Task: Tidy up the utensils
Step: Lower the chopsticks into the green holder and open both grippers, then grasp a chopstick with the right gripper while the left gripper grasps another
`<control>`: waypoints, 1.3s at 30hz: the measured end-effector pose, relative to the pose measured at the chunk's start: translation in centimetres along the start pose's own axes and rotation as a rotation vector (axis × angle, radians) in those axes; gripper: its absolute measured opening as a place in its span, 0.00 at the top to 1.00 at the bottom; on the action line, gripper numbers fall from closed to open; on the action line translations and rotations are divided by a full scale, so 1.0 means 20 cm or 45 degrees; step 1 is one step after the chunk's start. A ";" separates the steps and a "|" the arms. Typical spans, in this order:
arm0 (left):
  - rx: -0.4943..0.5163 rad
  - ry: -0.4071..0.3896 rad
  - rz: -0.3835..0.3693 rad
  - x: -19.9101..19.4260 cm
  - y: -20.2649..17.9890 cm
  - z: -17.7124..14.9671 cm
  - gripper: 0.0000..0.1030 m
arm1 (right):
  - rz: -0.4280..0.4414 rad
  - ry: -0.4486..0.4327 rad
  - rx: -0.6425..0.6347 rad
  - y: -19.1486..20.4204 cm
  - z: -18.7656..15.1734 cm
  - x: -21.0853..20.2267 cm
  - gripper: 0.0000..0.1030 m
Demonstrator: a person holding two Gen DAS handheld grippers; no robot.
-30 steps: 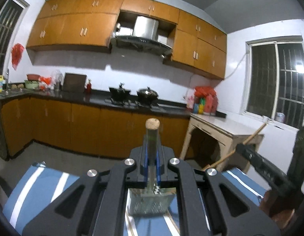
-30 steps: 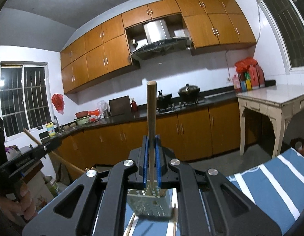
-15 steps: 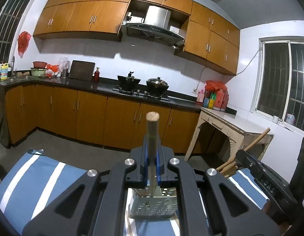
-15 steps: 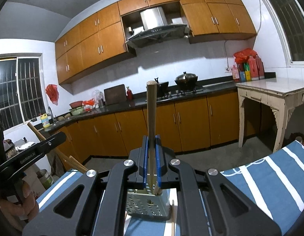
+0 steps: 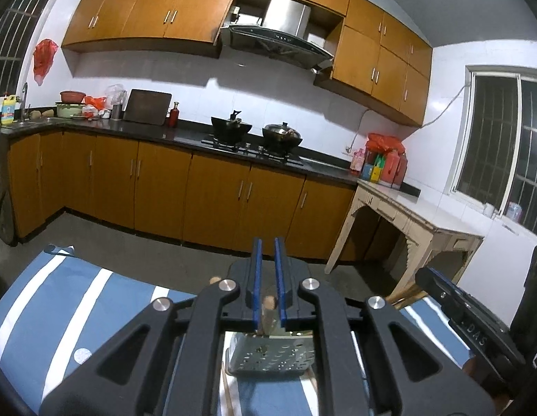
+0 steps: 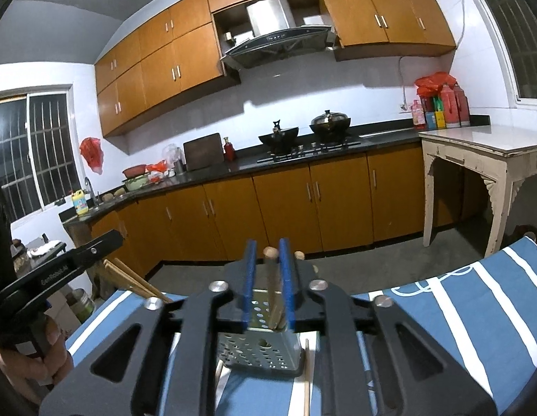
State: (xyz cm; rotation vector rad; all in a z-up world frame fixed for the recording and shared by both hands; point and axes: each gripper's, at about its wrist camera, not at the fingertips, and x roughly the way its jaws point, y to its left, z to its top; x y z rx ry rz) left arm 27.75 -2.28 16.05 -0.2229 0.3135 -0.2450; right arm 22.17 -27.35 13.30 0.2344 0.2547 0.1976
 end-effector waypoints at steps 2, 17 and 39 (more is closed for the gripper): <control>-0.009 -0.015 0.001 -0.03 0.01 0.01 0.88 | 0.002 -0.015 0.006 0.00 0.01 -0.03 0.78; -0.041 0.178 0.096 -0.27 0.22 -0.33 0.82 | -0.116 0.211 0.032 -0.17 -0.29 -0.20 0.77; -0.051 0.624 0.123 -0.10 0.32 -0.87 0.76 | -0.176 0.818 -0.046 -0.11 -0.92 0.13 0.77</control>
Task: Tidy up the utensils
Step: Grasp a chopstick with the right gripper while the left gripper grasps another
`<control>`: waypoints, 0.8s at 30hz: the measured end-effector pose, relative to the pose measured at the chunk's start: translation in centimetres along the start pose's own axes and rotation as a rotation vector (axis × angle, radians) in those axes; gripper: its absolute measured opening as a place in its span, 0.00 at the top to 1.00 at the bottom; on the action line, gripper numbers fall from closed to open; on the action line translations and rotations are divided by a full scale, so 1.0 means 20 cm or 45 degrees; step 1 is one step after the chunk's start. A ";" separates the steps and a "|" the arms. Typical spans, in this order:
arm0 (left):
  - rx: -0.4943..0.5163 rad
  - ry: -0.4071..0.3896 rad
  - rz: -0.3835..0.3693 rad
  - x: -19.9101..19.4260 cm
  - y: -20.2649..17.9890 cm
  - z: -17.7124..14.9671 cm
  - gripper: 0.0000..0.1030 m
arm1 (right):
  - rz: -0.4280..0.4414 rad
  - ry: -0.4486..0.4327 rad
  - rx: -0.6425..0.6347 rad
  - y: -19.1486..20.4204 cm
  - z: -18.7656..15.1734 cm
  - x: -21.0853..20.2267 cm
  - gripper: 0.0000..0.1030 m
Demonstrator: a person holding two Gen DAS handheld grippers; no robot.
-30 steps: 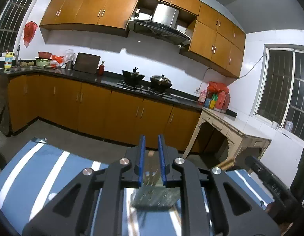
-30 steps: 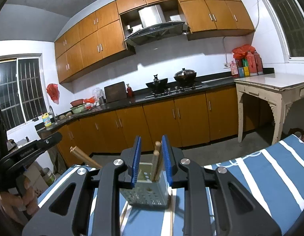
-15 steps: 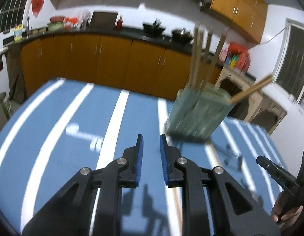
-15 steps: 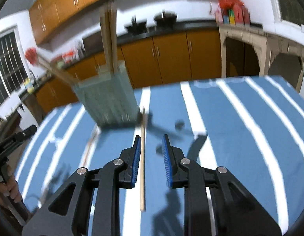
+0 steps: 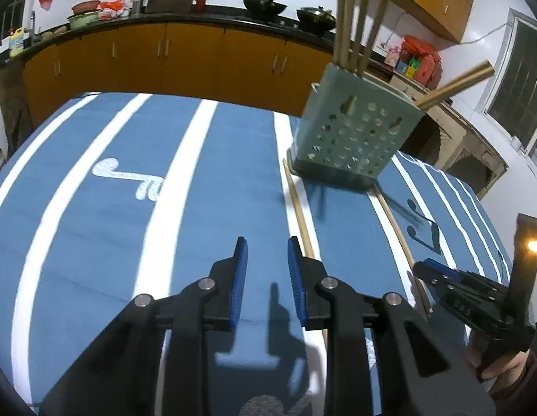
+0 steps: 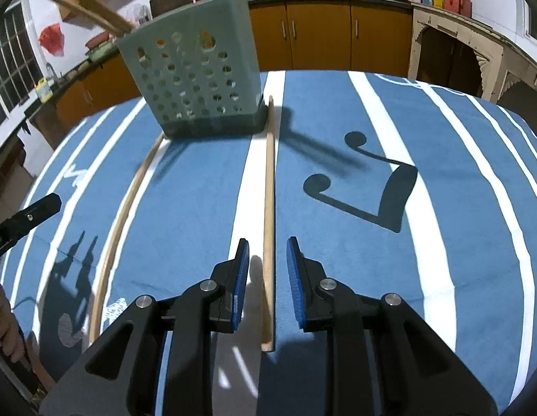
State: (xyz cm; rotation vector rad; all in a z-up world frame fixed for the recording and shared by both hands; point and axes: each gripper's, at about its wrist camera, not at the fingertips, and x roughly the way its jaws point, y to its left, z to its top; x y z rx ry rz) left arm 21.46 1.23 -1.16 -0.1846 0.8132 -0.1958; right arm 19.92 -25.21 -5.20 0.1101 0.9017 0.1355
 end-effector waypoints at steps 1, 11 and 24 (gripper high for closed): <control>0.004 0.009 -0.009 0.01 -0.01 -0.01 0.76 | -0.011 0.006 -0.009 0.00 0.00 0.01 0.77; 0.060 0.079 -0.057 0.09 -0.13 -0.04 0.75 | -0.105 -0.027 -0.032 -0.02 -0.02 0.01 0.92; 0.186 0.185 0.027 0.26 -0.27 -0.11 0.82 | -0.174 -0.042 0.130 -0.22 -0.01 -0.01 0.92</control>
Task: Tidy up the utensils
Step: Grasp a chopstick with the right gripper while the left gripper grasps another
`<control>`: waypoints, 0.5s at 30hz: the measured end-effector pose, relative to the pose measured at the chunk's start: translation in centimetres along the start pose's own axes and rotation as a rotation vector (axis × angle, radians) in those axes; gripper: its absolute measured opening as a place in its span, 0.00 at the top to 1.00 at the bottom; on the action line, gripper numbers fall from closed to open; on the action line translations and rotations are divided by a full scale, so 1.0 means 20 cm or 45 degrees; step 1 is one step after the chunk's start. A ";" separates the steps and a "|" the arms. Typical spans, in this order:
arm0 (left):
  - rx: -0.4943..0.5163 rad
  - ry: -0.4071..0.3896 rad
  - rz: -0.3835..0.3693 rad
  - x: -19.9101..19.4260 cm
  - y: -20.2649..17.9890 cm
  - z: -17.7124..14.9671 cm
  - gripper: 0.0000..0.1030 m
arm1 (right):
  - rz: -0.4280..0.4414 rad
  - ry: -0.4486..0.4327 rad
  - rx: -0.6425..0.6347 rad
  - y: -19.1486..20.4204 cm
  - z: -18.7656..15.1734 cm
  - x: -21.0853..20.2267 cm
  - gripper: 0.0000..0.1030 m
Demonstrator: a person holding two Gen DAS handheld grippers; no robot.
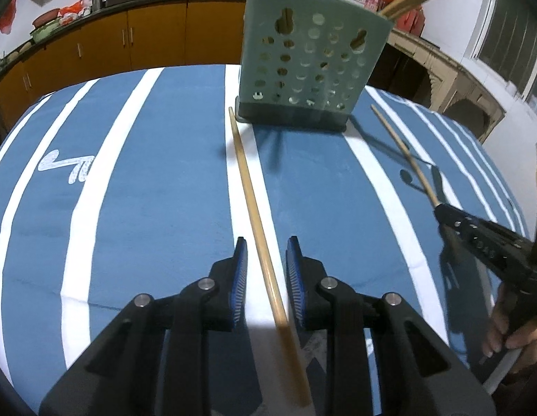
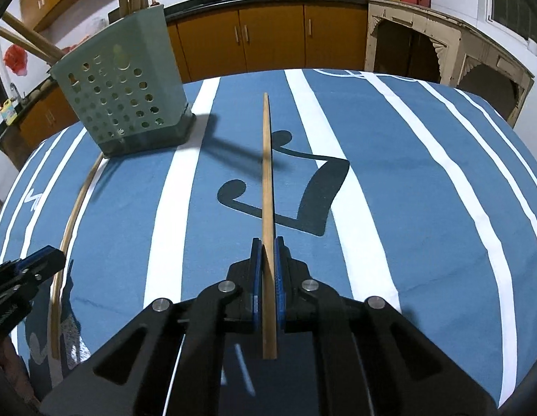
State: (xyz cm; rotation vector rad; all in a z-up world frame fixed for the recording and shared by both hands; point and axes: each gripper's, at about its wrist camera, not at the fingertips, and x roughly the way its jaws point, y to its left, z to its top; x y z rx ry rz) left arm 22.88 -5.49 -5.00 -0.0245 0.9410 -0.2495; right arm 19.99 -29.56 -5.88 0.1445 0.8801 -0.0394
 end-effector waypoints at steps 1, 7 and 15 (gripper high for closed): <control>0.007 -0.010 0.025 0.00 0.00 0.00 0.87 | 0.002 -0.001 -0.002 0.00 0.00 0.00 0.92; -0.003 -0.034 0.110 0.01 0.04 0.02 0.92 | 0.021 -0.002 -0.018 0.03 0.00 0.01 0.92; -0.131 -0.039 0.232 0.01 0.34 0.10 0.92 | 0.040 -0.003 -0.049 0.06 0.02 0.02 0.92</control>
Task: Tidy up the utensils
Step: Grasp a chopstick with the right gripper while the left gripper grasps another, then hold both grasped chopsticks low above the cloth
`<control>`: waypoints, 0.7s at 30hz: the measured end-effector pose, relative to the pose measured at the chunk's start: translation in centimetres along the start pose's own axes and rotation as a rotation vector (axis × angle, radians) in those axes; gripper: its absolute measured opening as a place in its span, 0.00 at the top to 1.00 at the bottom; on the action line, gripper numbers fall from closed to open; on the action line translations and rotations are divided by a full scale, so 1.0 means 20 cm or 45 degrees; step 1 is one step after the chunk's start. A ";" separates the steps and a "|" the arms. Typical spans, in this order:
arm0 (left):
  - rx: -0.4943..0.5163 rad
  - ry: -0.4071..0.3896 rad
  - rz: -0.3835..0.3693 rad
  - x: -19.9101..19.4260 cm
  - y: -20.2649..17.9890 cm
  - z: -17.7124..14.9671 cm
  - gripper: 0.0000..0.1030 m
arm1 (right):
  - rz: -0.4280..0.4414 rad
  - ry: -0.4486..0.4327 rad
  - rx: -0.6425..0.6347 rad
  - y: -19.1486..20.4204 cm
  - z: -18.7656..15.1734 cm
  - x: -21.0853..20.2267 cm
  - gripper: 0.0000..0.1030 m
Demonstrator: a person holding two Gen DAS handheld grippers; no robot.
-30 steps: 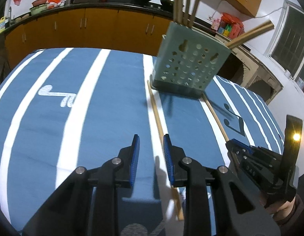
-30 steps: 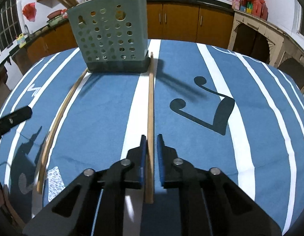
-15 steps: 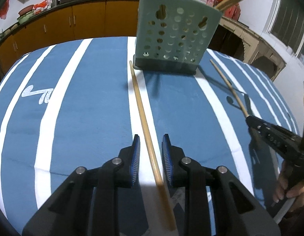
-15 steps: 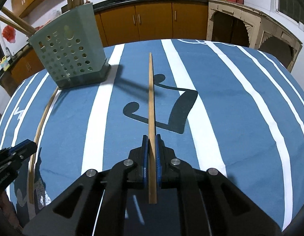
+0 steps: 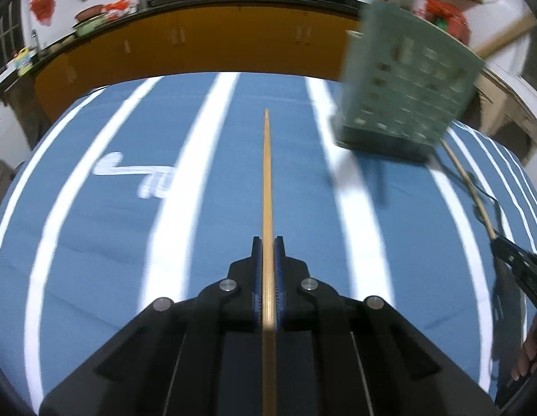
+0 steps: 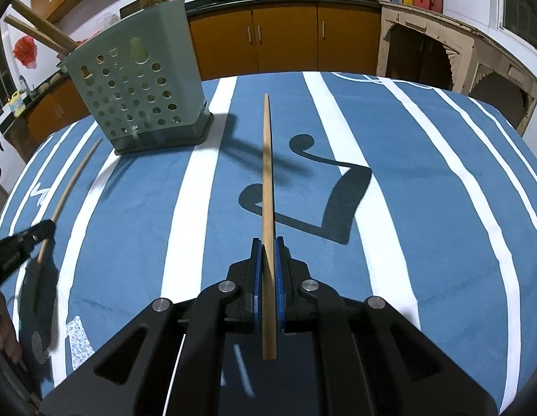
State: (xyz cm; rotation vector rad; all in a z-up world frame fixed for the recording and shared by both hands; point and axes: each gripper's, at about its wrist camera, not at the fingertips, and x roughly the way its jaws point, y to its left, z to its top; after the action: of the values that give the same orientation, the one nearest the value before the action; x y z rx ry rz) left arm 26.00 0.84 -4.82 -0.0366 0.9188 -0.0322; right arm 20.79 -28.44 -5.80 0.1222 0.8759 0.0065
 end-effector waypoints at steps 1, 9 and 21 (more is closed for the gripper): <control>-0.009 0.002 0.005 0.00 0.02 0.01 0.92 | -0.001 -0.001 -0.005 0.00 0.01 0.00 0.92; 0.002 -0.020 -0.051 -0.01 0.07 0.00 0.86 | -0.029 -0.017 -0.035 0.01 0.03 0.03 0.92; 0.015 -0.033 -0.053 0.01 0.04 0.00 0.80 | -0.029 -0.030 -0.036 0.01 0.03 0.03 0.92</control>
State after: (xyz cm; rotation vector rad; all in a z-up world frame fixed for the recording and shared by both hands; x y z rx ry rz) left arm 26.11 1.61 -5.03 -0.0454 0.8919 -0.0755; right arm 21.72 -28.34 -5.81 0.0854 0.8537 -0.0039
